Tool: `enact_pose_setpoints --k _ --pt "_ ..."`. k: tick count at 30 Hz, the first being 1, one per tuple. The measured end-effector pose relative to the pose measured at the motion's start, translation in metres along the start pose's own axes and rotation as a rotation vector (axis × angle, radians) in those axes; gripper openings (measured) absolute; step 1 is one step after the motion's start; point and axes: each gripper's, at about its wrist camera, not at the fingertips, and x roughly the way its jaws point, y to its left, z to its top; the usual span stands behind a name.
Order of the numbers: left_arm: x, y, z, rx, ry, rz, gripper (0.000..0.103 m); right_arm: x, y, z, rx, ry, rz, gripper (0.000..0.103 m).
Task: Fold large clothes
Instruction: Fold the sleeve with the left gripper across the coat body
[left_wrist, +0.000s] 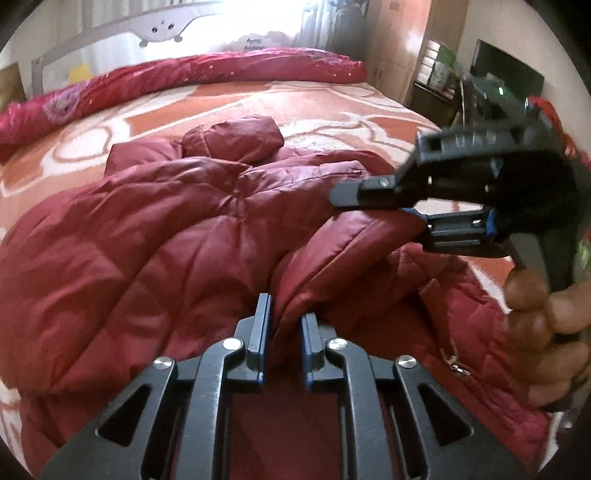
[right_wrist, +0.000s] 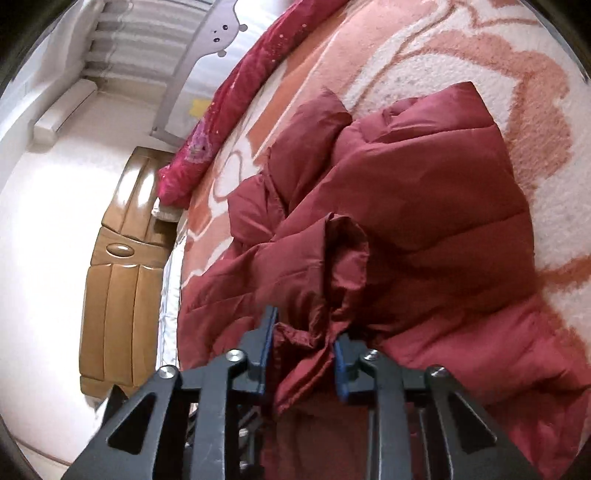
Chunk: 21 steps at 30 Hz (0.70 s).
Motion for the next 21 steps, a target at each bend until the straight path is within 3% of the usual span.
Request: enact_pose_setpoints --k 4,10,15,21 --pt "-0.029 0.015 0.002 -0.041 -0.031 -0.045 0.013 -0.009 0.009 -0.003 -0.069 -0.023 -0.014 0.016" --pt "-0.07 0.079 0.016 -0.167 -0.114 0.051 0.013 -0.045 0.023 -0.004 -0.149 -0.089 -0.027 0.014" --pt "-0.052 0.137 0.014 -0.276 -0.036 0.153 0.013 -0.054 0.015 -0.002 -0.163 -0.098 -0.068 0.013" --pt "-0.027 0.16 -0.011 -0.331 0.038 0.099 0.013 -0.045 -0.003 -0.003 -0.185 -0.098 -0.172 0.013"
